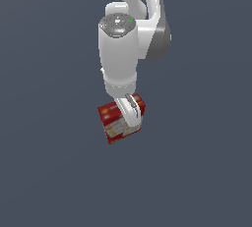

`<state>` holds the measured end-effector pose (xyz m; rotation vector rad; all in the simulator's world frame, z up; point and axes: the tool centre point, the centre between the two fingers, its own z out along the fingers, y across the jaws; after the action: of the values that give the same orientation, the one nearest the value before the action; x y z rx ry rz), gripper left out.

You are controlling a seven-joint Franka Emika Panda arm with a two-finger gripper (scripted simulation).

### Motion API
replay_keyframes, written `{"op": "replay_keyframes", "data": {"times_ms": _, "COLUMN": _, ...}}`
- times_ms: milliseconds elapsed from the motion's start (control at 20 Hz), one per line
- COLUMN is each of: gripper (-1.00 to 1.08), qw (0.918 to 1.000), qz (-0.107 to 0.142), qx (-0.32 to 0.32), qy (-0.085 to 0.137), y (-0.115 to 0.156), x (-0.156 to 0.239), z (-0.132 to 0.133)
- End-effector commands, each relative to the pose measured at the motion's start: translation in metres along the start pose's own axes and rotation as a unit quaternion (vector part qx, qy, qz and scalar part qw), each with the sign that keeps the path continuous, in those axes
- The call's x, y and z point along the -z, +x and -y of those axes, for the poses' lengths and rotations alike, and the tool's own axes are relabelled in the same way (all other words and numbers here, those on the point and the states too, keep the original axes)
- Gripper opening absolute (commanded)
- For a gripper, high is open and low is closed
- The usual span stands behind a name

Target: Pick up the object and move it to a goal position.

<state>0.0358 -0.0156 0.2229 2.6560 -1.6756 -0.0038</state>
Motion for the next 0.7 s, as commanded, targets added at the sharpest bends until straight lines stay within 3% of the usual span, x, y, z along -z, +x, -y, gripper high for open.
{"op": "replay_keyframes", "data": {"times_ms": 0, "gripper": -1.0, "qw": 1.0, "qz": 0.0, "qx": 0.0, "qy": 0.001, "y": 0.001, "x": 0.016, "z": -0.008}}
{"op": "replay_keyframes", "data": {"times_ms": 650, "gripper": -1.0, "qw": 1.0, "qz": 0.0, "qx": -0.001, "qy": 0.001, "y": 0.009, "x": 0.144, "z": -0.079}}
